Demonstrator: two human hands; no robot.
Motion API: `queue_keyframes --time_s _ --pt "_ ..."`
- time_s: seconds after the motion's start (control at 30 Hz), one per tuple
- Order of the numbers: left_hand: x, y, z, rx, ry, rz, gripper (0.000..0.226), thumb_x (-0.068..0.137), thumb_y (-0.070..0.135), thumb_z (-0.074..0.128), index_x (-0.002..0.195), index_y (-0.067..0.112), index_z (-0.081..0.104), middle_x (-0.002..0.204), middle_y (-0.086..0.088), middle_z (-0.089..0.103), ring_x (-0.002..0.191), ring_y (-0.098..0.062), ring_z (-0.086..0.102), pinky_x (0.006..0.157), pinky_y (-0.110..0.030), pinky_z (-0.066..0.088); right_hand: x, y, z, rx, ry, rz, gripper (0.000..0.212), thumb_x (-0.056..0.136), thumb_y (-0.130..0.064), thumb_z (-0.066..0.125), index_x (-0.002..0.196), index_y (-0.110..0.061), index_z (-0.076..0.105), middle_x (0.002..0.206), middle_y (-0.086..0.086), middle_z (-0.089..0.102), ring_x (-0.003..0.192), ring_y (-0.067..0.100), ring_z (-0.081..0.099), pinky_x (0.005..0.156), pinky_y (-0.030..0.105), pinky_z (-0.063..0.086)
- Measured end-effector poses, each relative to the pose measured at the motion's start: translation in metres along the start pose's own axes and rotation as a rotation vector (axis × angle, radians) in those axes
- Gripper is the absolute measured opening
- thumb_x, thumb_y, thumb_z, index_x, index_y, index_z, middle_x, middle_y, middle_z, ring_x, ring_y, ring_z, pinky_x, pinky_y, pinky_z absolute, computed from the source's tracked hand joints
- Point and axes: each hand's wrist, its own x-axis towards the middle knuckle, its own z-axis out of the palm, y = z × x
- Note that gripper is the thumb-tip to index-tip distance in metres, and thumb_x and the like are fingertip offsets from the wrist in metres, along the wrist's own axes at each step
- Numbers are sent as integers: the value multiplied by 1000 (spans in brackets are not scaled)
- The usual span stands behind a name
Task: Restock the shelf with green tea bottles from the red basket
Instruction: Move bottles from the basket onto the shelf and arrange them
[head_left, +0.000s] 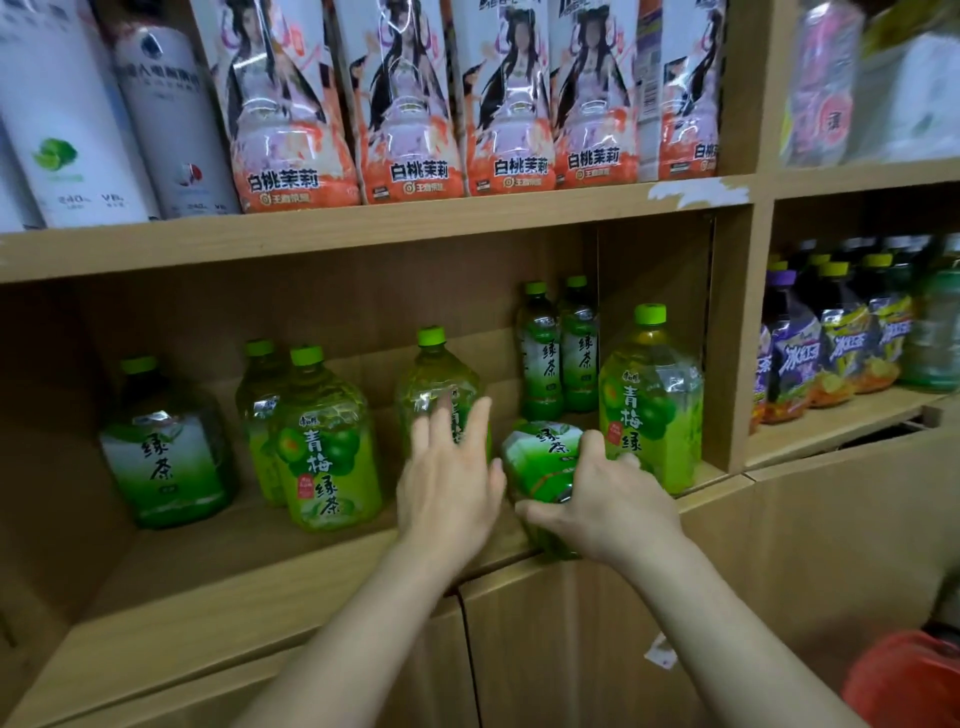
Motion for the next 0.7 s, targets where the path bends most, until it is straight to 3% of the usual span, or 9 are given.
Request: queue_keyframes --time_s 0.07,0.13,0.2,0.27,0.37,0.43,0.53,0.6,0.7 --pt "-16 7 -1 -27 -69 -12 52 94 43 41 142 24 32 138 -8 43 125 -26 37 92 -39 43 -2 1 -1 -21 38 9 94 62 -79 50 132 -20 29 119 13 51 105 33 57 79 39 47" --pt "-20 14 -3 -141 -287 -104 55 95 53 34 136 18 39 127 -9 57 116 -29 51 86 -39 45 -11 7 -6 70 42 28 99 60 -81 48 137 -23 28 122 10 54 107 31 58 80 39 47" --pt "-19 17 -10 -631 -516 -323 61 89 63 37 127 16 45 119 -11 63 97 -29 63 72 -35 49 -28 15 -9 243 53 58 101 56 -78 52 139 -28 26 125 5 57 111 29 57 85 40 49" --pt "-24 19 -18 -1038 -560 -478 66 81 69 47 125 20 45 115 -10 65 83 -23 66 62 -29 52 -56 17 -3 350 129 34 99 53 -73 58 138 -36 24 129 -3 55 115 24 56 86 39 49" --pt "-36 17 -33 -1189 -397 -536 64 75 59 66 124 21 47 113 0 68 97 -16 67 80 -30 55 -97 6 12 455 271 -41 98 49 -69 64 135 -44 24 133 -14 45 119 15 52 82 36 48" --pt "-40 11 -52 -1318 -296 -532 42 77 39 74 111 21 57 101 2 73 92 -15 70 76 -29 55 -107 -5 20 533 336 -136 102 46 -68 65 137 -42 25 132 -15 42 119 12 49 79 34 47" --pt "-43 -12 -81 -1360 -211 -463 42 69 26 82 105 22 61 97 1 75 90 -19 71 83 -41 56 -101 -25 24 653 301 -314 108 45 -65 63 141 -35 24 127 -13 40 115 4 43 82 19 40" --pt "-45 -33 -96 -1242 -64 -416 55 57 34 87 105 24 62 97 3 75 91 -19 71 86 -46 55 -93 -43 24 673 195 -398 113 46 -62 67 144 -36 17 129 -11 39 116 3 42 86 18 39" --pt "-50 -66 -111 -878 120 -421 86 41 54 86 119 34 55 104 11 71 98 -9 67 87 -40 55 -83 -83 33 627 78 -489 120 52 -55 77 146 -31 7 140 -8 38 126 10 40 98 25 39"
